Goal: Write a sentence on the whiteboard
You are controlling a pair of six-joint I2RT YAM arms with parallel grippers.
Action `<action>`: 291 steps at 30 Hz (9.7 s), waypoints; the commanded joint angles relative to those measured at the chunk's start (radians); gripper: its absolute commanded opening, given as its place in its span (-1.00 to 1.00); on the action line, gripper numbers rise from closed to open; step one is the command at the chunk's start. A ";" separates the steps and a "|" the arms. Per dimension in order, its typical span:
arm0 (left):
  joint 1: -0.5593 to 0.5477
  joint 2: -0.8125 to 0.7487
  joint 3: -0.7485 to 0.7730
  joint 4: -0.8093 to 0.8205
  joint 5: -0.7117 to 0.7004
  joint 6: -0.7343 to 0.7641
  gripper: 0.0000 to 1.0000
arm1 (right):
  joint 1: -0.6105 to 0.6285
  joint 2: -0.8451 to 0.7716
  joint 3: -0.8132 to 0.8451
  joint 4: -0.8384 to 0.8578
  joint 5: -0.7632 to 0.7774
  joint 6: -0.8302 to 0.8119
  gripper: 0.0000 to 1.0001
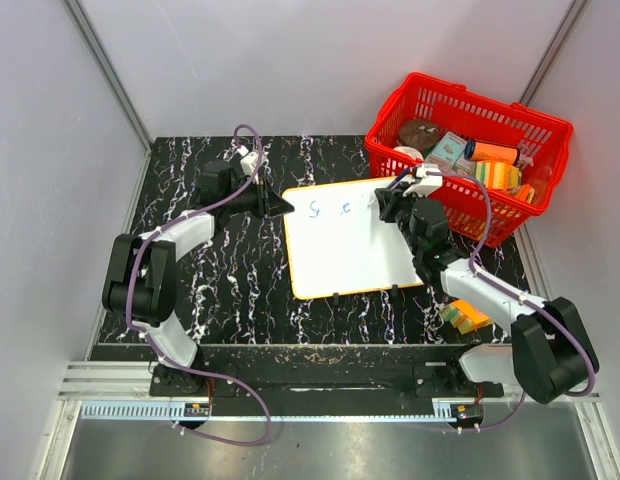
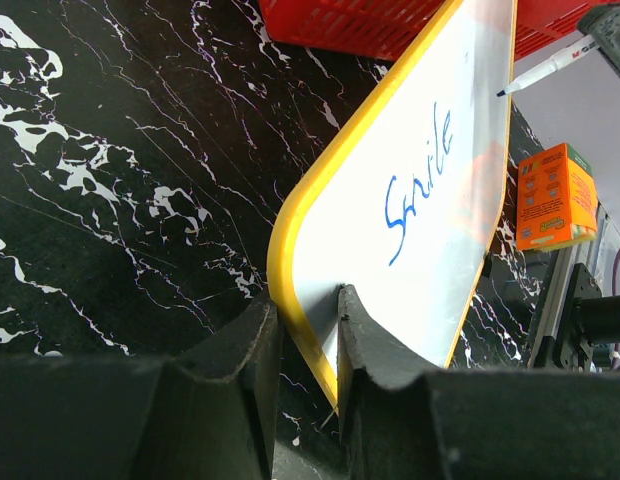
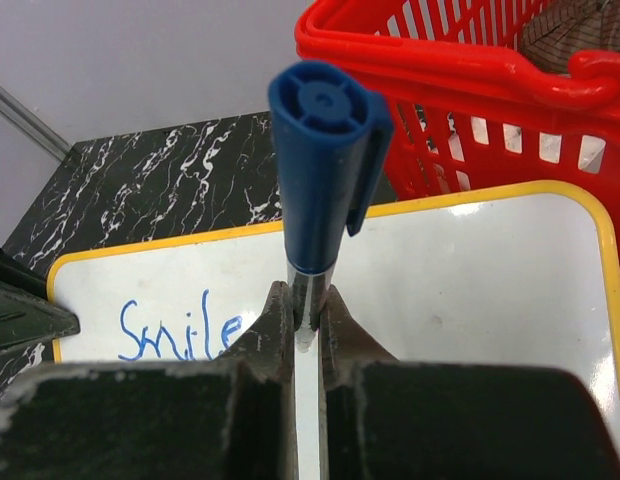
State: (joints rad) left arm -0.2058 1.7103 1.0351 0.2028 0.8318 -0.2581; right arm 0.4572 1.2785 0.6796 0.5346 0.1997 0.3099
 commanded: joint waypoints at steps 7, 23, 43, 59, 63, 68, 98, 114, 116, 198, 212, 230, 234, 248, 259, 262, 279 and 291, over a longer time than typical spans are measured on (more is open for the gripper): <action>-0.064 0.054 -0.020 -0.109 -0.137 0.186 -1.00 | -0.003 0.056 0.083 0.084 0.067 -0.028 -1.00; -0.067 0.054 -0.018 -0.115 -0.140 0.191 -1.00 | -0.005 0.111 0.097 0.096 0.076 -0.022 -1.00; -0.069 0.057 -0.015 -0.120 -0.145 0.194 -1.00 | -0.003 0.094 0.066 0.051 0.010 0.005 -1.00; -0.070 0.058 -0.014 -0.125 -0.152 0.195 -1.00 | -0.003 0.038 0.012 0.019 0.055 0.005 -1.00; -0.070 0.058 -0.014 -0.126 -0.154 0.197 -1.00 | -0.005 0.030 0.008 0.016 0.061 0.006 -1.00; -0.072 0.058 -0.012 -0.125 -0.154 0.197 -1.00 | -0.005 0.027 0.000 0.010 0.053 0.006 -1.00; -0.075 0.061 -0.006 -0.138 -0.163 0.204 -1.00 | -0.003 -0.005 -0.014 0.096 -0.036 0.069 -1.00; -0.076 0.061 -0.006 -0.140 -0.169 0.206 -1.00 | -0.006 -0.008 0.069 0.005 0.081 -0.014 -1.00; -0.076 0.063 -0.006 -0.140 -0.168 0.207 -1.00 | -0.005 -0.002 0.069 0.010 0.089 -0.018 -1.00; -0.084 0.063 0.000 -0.158 -0.181 0.218 -1.00 | -0.020 0.082 0.101 0.061 0.139 -0.022 -1.00; -0.086 0.064 0.002 -0.158 -0.181 0.220 -1.00 | -0.020 0.094 0.098 0.056 0.126 -0.014 -1.00; -0.087 0.061 0.002 -0.158 -0.186 0.221 -1.00 | -0.022 0.058 0.043 0.008 0.113 0.001 -1.00; -0.087 0.063 0.002 -0.160 -0.186 0.221 -1.00 | -0.020 0.039 0.023 0.005 0.116 0.009 -1.00; -0.087 0.064 0.003 -0.161 -0.186 0.221 -1.00 | -0.022 -0.005 -0.043 -0.013 0.109 0.024 -1.00; -0.089 0.066 0.003 -0.160 -0.189 0.221 -1.00 | -0.022 -0.019 -0.035 -0.039 0.158 0.014 -1.00; -0.089 0.066 0.003 -0.161 -0.188 0.221 -1.00 | -0.022 -0.015 -0.018 -0.047 0.170 0.008 -1.00; -0.092 0.069 0.006 -0.164 -0.189 0.224 -1.00 | -0.025 -0.119 0.020 -0.054 0.187 -0.018 -1.00; -0.092 0.069 0.006 -0.166 -0.192 0.226 -1.00 | -0.034 -0.031 0.095 -0.085 0.225 -0.040 -1.00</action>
State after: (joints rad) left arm -0.2432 1.7168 1.0710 0.1459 0.7708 -0.2020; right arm 0.4316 1.2266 0.7353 0.4458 0.3855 0.2859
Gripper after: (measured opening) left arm 0.278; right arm 0.066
